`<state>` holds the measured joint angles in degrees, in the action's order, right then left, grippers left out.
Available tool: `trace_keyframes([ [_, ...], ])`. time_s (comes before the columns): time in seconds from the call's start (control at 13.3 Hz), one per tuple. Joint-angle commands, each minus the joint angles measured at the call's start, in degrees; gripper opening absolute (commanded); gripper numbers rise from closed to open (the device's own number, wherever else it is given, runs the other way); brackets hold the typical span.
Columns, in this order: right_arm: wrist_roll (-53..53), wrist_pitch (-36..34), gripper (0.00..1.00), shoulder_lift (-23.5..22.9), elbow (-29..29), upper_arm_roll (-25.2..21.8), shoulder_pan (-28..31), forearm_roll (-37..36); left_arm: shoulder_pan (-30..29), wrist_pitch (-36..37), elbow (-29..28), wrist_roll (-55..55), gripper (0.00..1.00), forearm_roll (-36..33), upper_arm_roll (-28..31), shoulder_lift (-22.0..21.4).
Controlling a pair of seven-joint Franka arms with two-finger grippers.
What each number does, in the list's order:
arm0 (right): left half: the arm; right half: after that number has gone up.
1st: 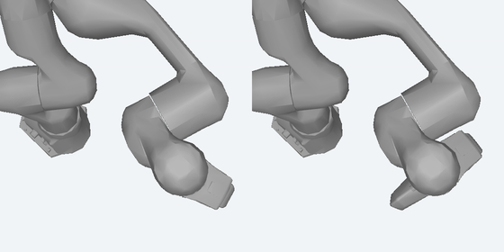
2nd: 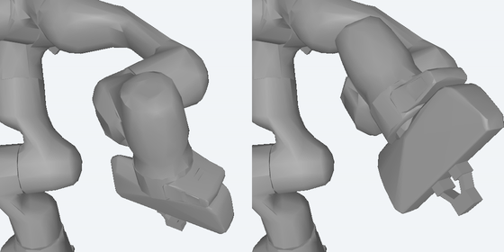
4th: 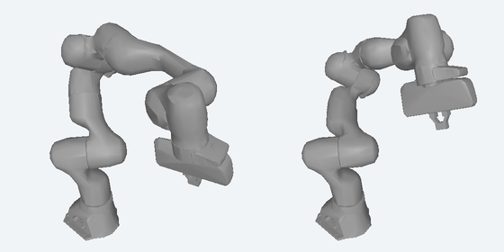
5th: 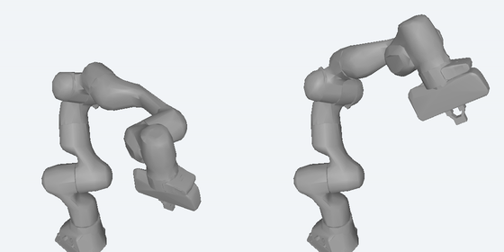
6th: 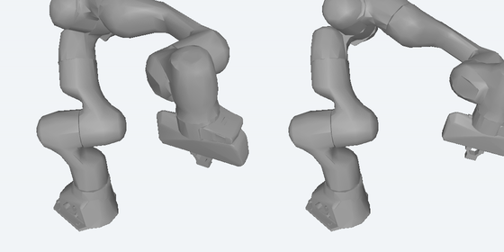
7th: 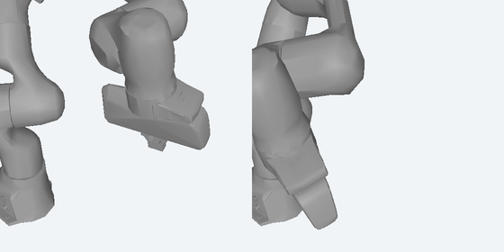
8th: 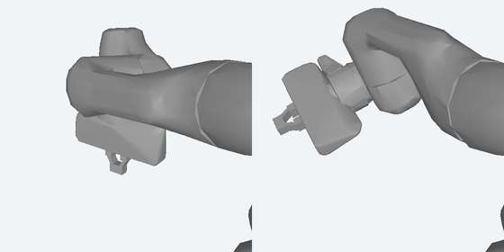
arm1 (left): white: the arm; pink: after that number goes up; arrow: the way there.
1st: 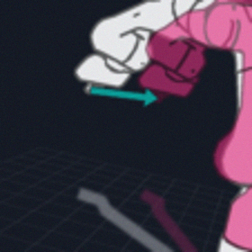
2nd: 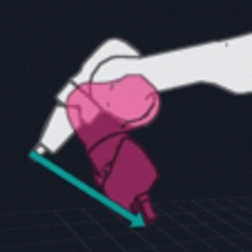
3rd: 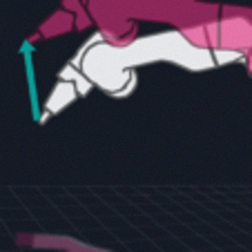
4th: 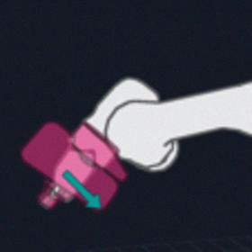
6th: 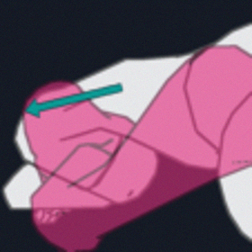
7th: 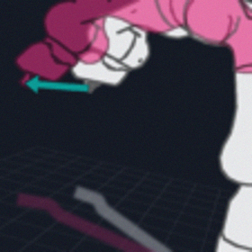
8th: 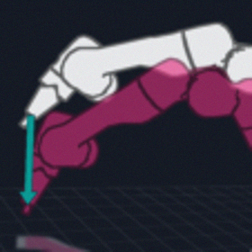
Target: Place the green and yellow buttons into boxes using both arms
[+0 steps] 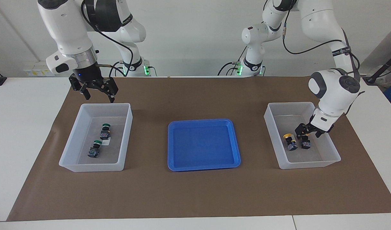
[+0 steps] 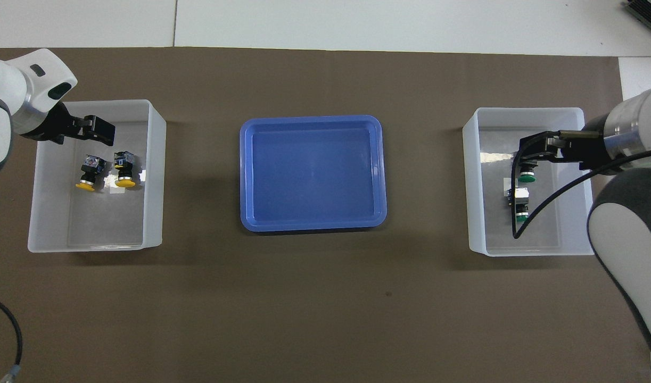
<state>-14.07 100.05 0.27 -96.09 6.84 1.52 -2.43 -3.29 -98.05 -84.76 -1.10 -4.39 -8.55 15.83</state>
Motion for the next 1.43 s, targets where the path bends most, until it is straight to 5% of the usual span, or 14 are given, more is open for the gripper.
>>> trace_keyframes([
  [0.0,1.3,-2.0,1.0,0.5,0.0,-1.6,-1.4,-1.2,4.9,10.9,8.7,-5.0,1.0,-1.0,0.9,0.7],
  [0.38,1.8,-3.1,1.0,1.0,-0.3,-5.4,-4.9,-1.2,6.0,23.0,10.0,-5.1,1.0,-1.0,0.0,-5.4],
  [0.68,5.0,-4.3,1.0,1.3,-0.4,-6.2,-4.9,-1.1,7.2,23.6,5.2,-4.8,1.0,-0.8,-0.3,-12.3],
  [1.05,5.1,-4.1,1.0,1.2,-0.5,-6.2,-4.7,-0.3,7.2,8.7,-12.2,-4.6,1.0,-0.7,-0.4,-20.1],
  [1.35,4.9,-3.6,1.0,1.1,-0.4,-6.2,-4.5,-0.2,6.4,1.7,-15.8,-3.0,1.0,0.9,-0.2,-21.2],
])
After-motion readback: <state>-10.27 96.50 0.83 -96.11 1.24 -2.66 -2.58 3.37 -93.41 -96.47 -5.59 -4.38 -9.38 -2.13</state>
